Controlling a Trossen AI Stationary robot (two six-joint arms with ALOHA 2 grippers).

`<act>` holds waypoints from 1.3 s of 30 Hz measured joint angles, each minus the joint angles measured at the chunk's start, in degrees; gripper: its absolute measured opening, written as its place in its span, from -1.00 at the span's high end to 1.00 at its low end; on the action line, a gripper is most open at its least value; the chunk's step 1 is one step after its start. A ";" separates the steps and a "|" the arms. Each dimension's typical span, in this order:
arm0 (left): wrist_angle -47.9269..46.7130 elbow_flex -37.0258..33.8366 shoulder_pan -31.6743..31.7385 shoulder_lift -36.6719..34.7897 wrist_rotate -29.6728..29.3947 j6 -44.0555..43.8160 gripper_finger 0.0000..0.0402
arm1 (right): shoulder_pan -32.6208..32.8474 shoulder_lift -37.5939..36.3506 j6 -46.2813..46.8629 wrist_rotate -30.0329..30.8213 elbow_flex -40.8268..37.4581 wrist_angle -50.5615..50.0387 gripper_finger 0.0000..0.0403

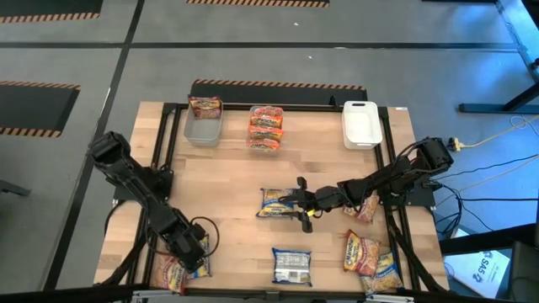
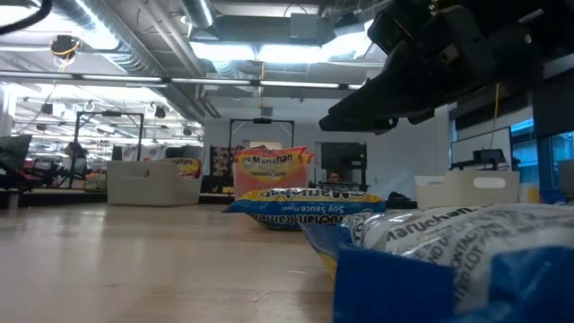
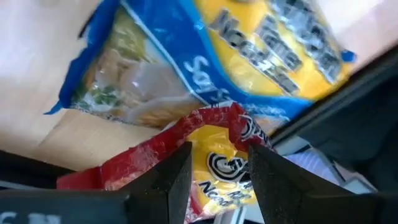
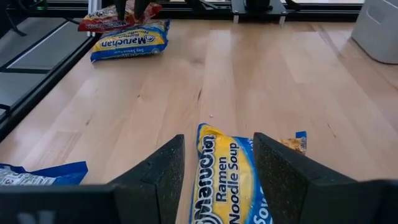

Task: Sort Maruchan noodles
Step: Put the bottom left red noodle into the gray bin

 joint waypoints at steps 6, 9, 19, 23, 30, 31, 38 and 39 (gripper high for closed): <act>-0.26 -0.01 0.09 0.46 2.75 1.53 0.26 | 0.00 0.00 -0.08 0.46 0.00 -0.35 0.12; -0.22 0.28 0.15 -0.95 1.60 1.76 0.26 | 0.00 0.00 -0.15 1.38 0.00 -0.32 0.12; -0.07 1.05 -1.03 -2.57 -3.18 0.99 0.26 | 0.00 0.00 -0.09 1.86 0.00 -0.33 0.12; 0.12 1.01 -1.82 1.24 -2.53 0.99 0.26 | 0.00 0.00 -0.09 1.89 0.00 -0.33 0.12; 0.51 1.27 -1.78 5.54 -0.58 3.43 0.35 | 0.00 0.00 -0.14 3.23 0.00 -0.53 0.12; 0.50 1.22 -1.78 5.89 -0.41 4.08 0.40 | 0.00 0.00 -0.14 3.23 0.00 -0.63 0.12; -0.01 1.14 -1.54 6.01 0.23 7.41 0.79 | 0.00 0.00 -0.09 3.21 0.00 -0.98 0.12; -0.06 1.11 -1.54 6.01 0.35 7.69 0.84 | 0.00 0.00 -0.09 3.21 0.00 -0.96 0.12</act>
